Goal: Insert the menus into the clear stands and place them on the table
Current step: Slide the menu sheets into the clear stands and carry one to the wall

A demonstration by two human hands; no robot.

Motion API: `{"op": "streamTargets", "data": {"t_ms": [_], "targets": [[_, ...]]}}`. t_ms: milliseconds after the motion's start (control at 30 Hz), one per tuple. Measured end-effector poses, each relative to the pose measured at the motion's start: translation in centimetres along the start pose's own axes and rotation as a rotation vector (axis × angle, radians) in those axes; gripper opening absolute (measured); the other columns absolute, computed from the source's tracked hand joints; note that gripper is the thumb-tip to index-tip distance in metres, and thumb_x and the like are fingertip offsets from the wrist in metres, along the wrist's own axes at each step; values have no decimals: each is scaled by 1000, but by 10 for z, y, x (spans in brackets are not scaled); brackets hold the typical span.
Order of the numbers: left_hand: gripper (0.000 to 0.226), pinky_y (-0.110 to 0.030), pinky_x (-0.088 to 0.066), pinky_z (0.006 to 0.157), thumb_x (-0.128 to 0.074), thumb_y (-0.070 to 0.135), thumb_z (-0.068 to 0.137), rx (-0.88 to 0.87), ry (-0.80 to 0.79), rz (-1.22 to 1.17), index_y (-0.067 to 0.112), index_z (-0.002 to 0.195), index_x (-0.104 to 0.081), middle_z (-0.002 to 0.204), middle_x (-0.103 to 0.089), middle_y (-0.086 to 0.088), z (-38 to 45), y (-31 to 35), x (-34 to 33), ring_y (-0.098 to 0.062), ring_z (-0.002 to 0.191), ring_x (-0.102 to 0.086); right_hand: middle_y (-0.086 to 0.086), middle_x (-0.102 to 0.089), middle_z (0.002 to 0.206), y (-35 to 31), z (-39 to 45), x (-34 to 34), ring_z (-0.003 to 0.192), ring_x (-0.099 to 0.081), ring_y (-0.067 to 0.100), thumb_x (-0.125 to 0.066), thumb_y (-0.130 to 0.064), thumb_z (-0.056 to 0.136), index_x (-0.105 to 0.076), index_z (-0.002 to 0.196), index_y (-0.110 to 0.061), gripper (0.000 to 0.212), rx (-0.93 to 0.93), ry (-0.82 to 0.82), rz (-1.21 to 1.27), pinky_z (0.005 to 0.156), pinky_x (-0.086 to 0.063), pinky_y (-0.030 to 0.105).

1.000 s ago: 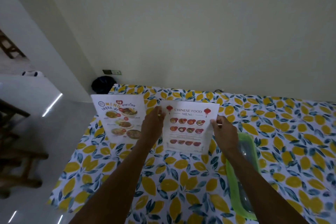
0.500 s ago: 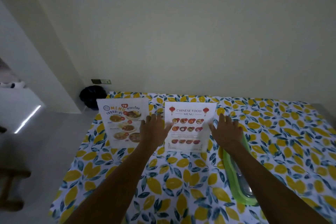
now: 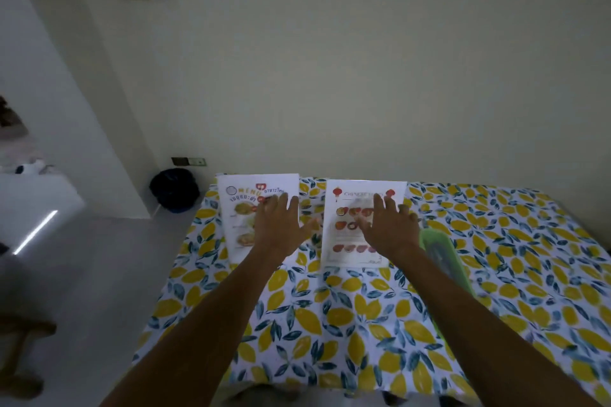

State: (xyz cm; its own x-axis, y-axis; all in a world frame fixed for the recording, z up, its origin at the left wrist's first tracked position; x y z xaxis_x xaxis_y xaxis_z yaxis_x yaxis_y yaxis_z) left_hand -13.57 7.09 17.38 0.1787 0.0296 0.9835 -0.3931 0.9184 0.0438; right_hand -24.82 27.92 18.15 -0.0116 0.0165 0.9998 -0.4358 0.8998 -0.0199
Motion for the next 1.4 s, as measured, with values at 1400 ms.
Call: {"op": "streamTargets", "data": {"t_ms": [1400], "targets": [[42,-41,-40,88,-59,49,89,376,-247,21,19,118,-52,97,-73,-3,12,-203,-127,-25,90,-68,13,-67,87,-159,102,-171,81,-66,31,-60,-16,90,-59,99,-6,14,93,-256,519,65,-49,35]]}}
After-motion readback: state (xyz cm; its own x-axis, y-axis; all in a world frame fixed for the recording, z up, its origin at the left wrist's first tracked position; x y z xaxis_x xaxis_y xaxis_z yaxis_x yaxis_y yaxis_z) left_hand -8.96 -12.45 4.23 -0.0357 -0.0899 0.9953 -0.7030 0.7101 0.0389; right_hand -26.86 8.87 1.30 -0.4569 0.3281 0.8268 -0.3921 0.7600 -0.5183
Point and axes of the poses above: each hand's wrist, its own z-axis towards the middle knuckle, its own x-axis out of the back of the hand, y = z × x, the point moved 6 cm from there along z, towards the middle knuckle
